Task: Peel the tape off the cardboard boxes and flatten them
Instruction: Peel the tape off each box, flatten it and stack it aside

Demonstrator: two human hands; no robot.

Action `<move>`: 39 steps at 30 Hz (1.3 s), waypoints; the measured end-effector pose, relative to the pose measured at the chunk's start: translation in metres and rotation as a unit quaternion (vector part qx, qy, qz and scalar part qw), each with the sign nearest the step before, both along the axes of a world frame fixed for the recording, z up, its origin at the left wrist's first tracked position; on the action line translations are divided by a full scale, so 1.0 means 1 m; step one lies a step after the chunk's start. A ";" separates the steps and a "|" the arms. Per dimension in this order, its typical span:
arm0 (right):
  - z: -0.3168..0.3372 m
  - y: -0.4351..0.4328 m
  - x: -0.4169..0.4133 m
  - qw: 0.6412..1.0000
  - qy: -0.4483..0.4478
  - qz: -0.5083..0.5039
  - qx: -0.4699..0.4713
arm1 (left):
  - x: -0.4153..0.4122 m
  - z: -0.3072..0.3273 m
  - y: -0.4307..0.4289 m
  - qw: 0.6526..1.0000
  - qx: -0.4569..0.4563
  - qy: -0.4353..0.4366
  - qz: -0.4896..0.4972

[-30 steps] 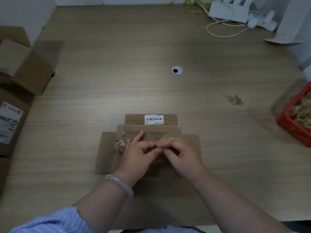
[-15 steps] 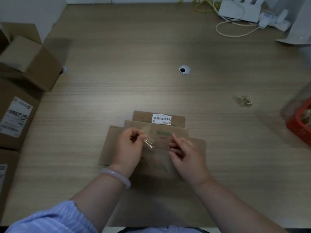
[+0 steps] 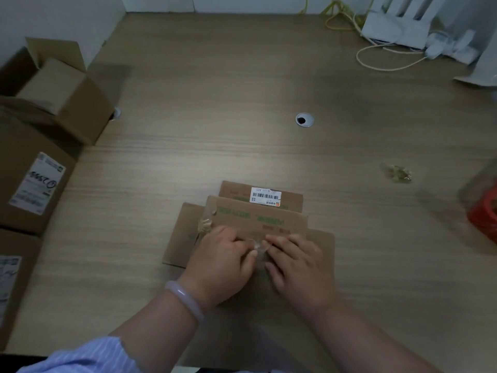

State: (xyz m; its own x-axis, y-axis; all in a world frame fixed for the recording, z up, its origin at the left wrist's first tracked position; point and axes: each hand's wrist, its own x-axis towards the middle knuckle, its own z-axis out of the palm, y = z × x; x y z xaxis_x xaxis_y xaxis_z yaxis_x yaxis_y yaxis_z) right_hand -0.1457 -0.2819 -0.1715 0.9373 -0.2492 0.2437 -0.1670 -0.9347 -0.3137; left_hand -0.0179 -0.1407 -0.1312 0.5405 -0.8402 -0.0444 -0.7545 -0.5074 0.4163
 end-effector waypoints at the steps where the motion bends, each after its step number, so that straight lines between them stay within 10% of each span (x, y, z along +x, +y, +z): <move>1: 0.000 0.000 0.000 1.000 -0.001 0.002 -0.001 | 0.001 0.001 0.000 1.000 0.008 0.018 0.007; 16: -0.003 -0.002 -0.002 0.999 -0.026 0.001 -0.021 | 0.003 0.001 -0.009 0.984 -0.001 0.076 0.162; 25: -0.002 -0.001 -0.002 1.000 -0.002 0.000 -0.023 | 0.032 0.018 0.026 0.964 -0.087 -0.050 0.245; 34: 0.002 0.002 0.000 0.999 0.033 -0.003 -0.029 | 0.011 0.010 0.021 0.997 -0.040 -0.043 0.045; 39: 0.013 0.005 0.005 0.999 0.044 -0.017 -0.025 | 0.013 0.005 0.019 0.992 -0.023 -0.009 0.122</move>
